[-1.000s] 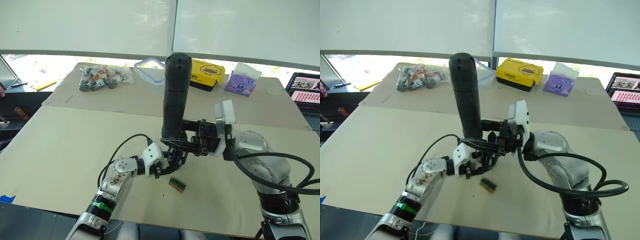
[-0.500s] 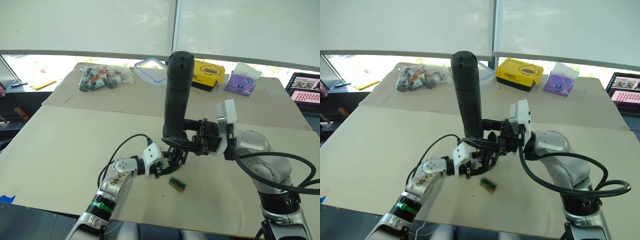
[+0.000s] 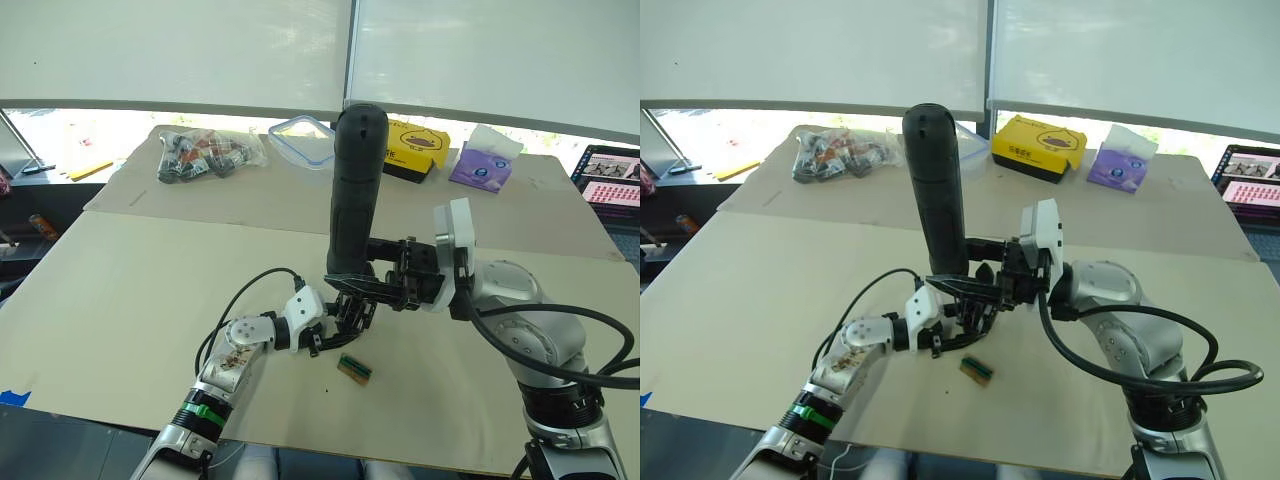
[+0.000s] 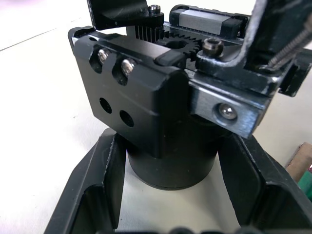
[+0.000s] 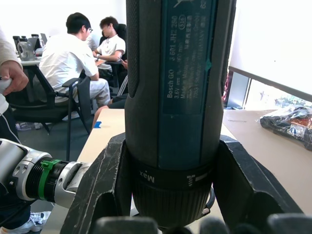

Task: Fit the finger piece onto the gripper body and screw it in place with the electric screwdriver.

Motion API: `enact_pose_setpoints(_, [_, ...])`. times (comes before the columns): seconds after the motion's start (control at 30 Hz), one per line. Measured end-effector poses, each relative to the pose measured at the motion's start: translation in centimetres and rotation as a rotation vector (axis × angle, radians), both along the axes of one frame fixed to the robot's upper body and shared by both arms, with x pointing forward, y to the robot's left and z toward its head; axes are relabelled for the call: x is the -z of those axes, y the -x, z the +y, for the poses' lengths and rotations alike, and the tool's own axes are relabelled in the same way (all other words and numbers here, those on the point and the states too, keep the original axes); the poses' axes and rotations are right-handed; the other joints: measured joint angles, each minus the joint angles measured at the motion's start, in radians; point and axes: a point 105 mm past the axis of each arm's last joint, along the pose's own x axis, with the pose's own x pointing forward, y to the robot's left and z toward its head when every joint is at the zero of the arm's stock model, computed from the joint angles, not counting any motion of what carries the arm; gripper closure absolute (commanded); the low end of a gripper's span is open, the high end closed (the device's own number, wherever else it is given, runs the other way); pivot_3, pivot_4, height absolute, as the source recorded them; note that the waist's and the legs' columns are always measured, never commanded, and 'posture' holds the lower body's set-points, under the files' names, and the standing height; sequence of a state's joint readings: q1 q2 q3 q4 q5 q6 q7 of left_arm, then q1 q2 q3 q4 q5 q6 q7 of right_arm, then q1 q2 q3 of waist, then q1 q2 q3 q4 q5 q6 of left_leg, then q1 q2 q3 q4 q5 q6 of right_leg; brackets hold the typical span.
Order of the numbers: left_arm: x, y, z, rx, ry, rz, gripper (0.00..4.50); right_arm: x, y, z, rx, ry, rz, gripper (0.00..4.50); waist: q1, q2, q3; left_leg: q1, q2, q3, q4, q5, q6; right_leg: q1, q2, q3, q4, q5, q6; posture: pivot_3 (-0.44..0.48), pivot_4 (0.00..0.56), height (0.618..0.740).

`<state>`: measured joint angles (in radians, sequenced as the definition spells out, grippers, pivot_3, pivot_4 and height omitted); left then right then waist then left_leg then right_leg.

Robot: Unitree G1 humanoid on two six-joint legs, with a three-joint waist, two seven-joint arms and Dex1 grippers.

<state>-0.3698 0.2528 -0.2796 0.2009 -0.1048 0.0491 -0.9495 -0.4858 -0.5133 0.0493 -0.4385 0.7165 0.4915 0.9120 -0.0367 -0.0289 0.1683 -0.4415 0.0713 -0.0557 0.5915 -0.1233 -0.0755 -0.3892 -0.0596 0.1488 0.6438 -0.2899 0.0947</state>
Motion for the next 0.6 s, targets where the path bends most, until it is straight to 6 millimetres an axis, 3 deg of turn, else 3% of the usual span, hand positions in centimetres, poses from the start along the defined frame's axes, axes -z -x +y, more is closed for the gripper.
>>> enact_pose_setpoints(0.6, [0.06, 0.03, 0.02, -0.001, 0.000, 0.002, 2.24, 0.64, 0.03, -0.33, 0.018, 0.004, 0.013, 2.59, 0.000, 0.000, 0.000, 0.000, 0.000, 0.000, 0.000, 0.000, 0.000, 0.000, 0.000, 0.000, 0.000, 0.000, 0.000, 0.000, 0.150, 0.740])
